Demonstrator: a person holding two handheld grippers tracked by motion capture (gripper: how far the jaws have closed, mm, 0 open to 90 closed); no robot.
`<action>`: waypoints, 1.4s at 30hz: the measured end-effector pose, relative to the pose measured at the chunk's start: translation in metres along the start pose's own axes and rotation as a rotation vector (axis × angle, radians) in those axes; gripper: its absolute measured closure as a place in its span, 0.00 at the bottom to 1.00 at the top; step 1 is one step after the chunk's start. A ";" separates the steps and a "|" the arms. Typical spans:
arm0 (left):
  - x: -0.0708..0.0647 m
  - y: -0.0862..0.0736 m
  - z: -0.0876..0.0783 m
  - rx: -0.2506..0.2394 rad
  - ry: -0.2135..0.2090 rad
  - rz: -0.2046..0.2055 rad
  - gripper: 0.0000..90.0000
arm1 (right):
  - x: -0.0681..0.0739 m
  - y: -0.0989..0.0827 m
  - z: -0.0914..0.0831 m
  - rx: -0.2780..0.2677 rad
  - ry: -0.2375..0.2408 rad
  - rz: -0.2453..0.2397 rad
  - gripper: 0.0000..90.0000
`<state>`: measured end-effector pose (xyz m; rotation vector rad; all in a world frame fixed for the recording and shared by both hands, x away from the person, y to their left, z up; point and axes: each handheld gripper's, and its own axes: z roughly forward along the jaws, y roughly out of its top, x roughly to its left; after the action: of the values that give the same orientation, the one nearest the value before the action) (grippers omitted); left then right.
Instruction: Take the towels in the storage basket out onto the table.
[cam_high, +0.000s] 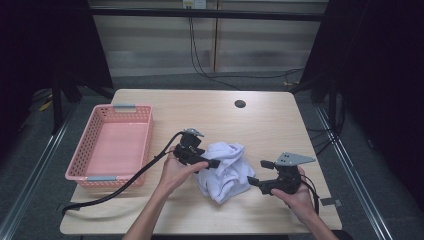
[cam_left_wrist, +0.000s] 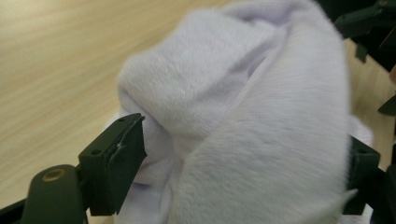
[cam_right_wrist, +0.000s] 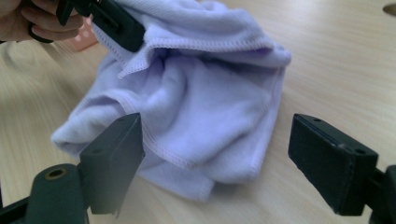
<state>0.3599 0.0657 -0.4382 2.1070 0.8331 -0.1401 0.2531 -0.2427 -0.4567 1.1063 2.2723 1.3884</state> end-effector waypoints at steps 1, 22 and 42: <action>0.000 0.001 -0.006 -0.019 -0.008 -0.007 0.21 | 0.002 0.002 0.000 -0.004 0.008 -0.004 0.20; -0.008 -0.054 -0.007 -0.064 -0.002 0.098 0.68 | 0.033 -0.003 0.071 0.213 0.074 -0.102 0.42; -0.009 -0.044 -0.104 -0.332 0.017 0.041 0.97 | -0.033 0.041 -0.015 -0.065 -0.108 0.030 0.81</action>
<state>0.3068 0.1574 -0.3977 1.8137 0.7648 0.0372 0.2858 -0.2658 -0.4196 1.1701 2.1295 1.3688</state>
